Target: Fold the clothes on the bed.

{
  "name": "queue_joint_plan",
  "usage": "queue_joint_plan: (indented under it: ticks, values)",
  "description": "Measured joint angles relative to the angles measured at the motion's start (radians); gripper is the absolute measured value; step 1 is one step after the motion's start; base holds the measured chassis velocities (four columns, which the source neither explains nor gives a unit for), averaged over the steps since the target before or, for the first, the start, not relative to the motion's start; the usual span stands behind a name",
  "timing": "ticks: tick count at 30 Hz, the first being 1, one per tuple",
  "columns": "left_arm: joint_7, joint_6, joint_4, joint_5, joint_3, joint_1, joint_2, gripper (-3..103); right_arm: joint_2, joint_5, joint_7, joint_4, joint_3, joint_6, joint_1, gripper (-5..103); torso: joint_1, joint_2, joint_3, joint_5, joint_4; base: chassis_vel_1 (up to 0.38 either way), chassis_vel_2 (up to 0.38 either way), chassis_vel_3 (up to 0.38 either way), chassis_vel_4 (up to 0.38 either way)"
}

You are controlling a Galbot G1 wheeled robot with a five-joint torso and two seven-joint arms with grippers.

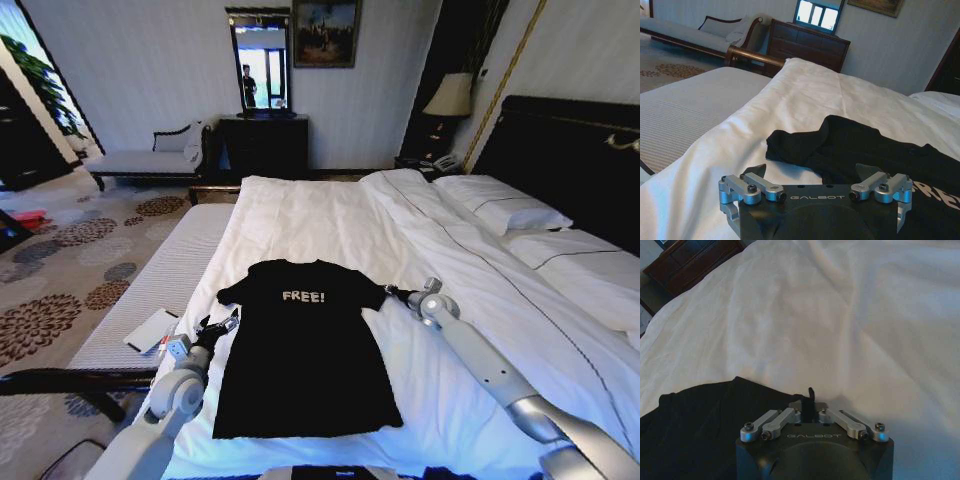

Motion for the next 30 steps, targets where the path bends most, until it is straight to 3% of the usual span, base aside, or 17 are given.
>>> queue_joint_plan:
  ticks: [2,4,11,16,20,30]
  values:
    - [0.000,0.000,0.000,0.000,-0.001,0.001,0.000,100,-0.002,-0.004,-0.004,0.005,0.001,0.002,-0.004,5,0.000,0.000,0.000,0.0000,0.0000,0.000,0.000,0.000,0.000]
    - [0.000,0.000,-0.001,-0.001,-0.003,0.001,0.001,100,-0.006,-0.010,-0.011,0.009,0.001,0.006,-0.006,1,0.000,0.000,0.000,0.0000,0.0000,0.000,0.000,0.000,0.000]
    - [-0.002,0.000,-0.011,-0.005,-0.004,-0.003,0.007,100,-0.023,-0.050,-0.030,0.039,-0.001,0.021,-0.006,1,0.000,0.000,0.000,0.0000,0.0000,0.000,0.000,0.000,0.000]
    - [-0.002,-0.001,-0.014,0.000,0.001,-0.003,0.007,100,-0.056,-0.166,-0.073,0.122,-0.020,0.052,-0.019,1,0.000,0.000,0.000,-0.0002,-0.0006,0.000,0.000,0.000,0.000]
    - [0.000,-0.001,-0.013,0.006,0.001,0.002,0.003,100,-0.063,-0.178,-0.069,0.175,-0.032,0.052,-0.016,1,0.000,0.000,0.000,0.0000,0.0001,0.000,0.000,0.000,0.000]
    - [0.005,-0.005,-0.036,0.022,-0.017,0.035,-0.001,100,-0.058,-0.262,-0.071,0.268,-0.196,0.057,0.066,1,0.000,0.000,0.000,-0.0003,-0.0001,0.000,0.000,0.000,0.000]
